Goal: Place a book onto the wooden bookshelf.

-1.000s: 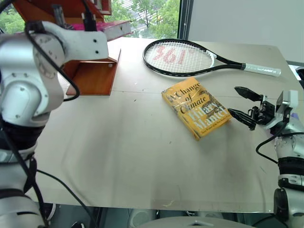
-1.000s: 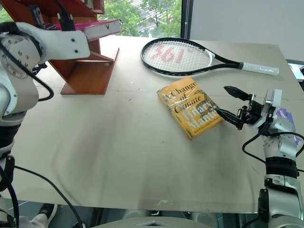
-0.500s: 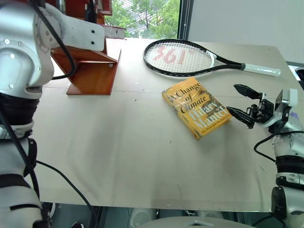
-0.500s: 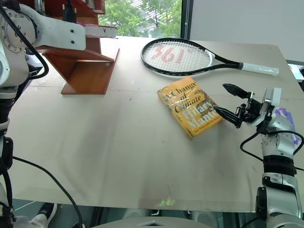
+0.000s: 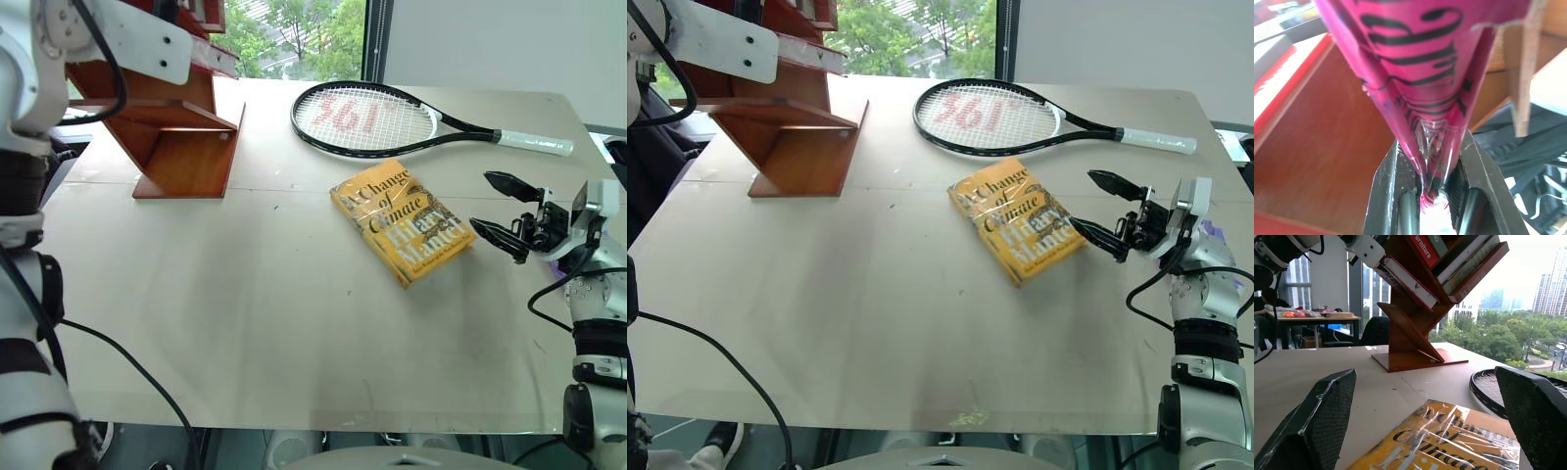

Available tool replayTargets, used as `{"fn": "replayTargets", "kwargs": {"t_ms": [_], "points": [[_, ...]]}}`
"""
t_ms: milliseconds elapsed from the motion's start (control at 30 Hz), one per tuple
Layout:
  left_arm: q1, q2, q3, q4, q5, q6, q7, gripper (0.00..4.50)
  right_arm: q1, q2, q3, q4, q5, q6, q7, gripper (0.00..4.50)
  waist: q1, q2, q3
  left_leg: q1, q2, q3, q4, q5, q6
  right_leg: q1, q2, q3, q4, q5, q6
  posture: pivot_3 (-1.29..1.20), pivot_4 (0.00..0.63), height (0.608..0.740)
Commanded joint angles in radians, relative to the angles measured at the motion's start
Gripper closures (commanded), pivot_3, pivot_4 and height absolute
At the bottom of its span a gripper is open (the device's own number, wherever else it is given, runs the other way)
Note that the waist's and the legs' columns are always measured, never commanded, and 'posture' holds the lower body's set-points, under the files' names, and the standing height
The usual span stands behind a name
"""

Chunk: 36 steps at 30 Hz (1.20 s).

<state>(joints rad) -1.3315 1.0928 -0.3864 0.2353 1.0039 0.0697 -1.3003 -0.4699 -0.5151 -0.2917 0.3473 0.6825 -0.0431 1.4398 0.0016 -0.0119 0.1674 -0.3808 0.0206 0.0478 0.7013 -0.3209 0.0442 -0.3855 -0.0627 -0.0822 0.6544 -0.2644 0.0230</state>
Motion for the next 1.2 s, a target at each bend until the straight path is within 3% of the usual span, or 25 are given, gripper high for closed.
{"fn": "replayTargets", "kwargs": {"t_ms": [33, 433, 767, 1067, 1200], "points": [[0.0, 0.002, 0.059, -0.021, 0.042, 0.1, -0.004, 4.35, -0.006, -0.024, -0.025, -0.039, 0.015, 0.006, -0.001, 0.0, -0.001, 0.0, 0.0, -0.001, 0.0, 0.0, 0.0, 0.0, 0.0, 0.0, 0.0, 0.0, 0.0, 0.0, 0.0, 0.0, 0.15, 0.74], [0.095, -0.011, 0.071, -0.036, 0.058, 0.223, 0.019, 4.35, 0.009, -0.015, -0.015, -0.055, 0.007, -0.004, -0.018, 0.0, -0.017, 0.0, 0.0, 0.001, 0.0, 0.001, 0.0, 0.0, 0.0, -0.001, -0.001, 0.006, 0.002, 0.0, 0.0, 0.0, 0.15, 0.74], [0.041, -0.063, 0.036, 0.094, 0.058, 0.188, 0.092, 4.35, 0.048, -0.002, -0.017, -0.103, 0.007, -0.008, -0.056, 0.0, -0.017, -0.001, 0.0, 0.001, 0.0, 0.001, 0.0, 0.0, 0.0, -0.002, -0.001, 0.007, 0.004, 0.0, 0.0, 0.0, 0.15, 0.74], [0.028, -0.062, 0.042, 0.11, 0.063, 0.18, 0.105, 0.09, 0.079, -0.004, -0.02, -0.126, 0.01, -0.011, -0.069, 0.0, -0.005, -0.001, -0.001, -0.001, 0.0, 0.002, 0.0, 0.0, 0.0, -0.004, -0.002, 0.007, 0.003, 0.0, 0.0, 0.0, 0.15, 0.74], [0.022, -0.052, 0.051, 0.093, 0.06, 0.177, 0.093, 0.03, 0.078, -0.003, -0.02, -0.119, 0.009, -0.014, -0.069, 0.0, 0.002, -0.001, -0.001, -0.001, 0.0, 0.002, 0.0, 0.0, 0.0, -0.004, -0.001, 0.006, 0.004, 0.0, 0.0, 0.0, 0.15, 0.74]]}}
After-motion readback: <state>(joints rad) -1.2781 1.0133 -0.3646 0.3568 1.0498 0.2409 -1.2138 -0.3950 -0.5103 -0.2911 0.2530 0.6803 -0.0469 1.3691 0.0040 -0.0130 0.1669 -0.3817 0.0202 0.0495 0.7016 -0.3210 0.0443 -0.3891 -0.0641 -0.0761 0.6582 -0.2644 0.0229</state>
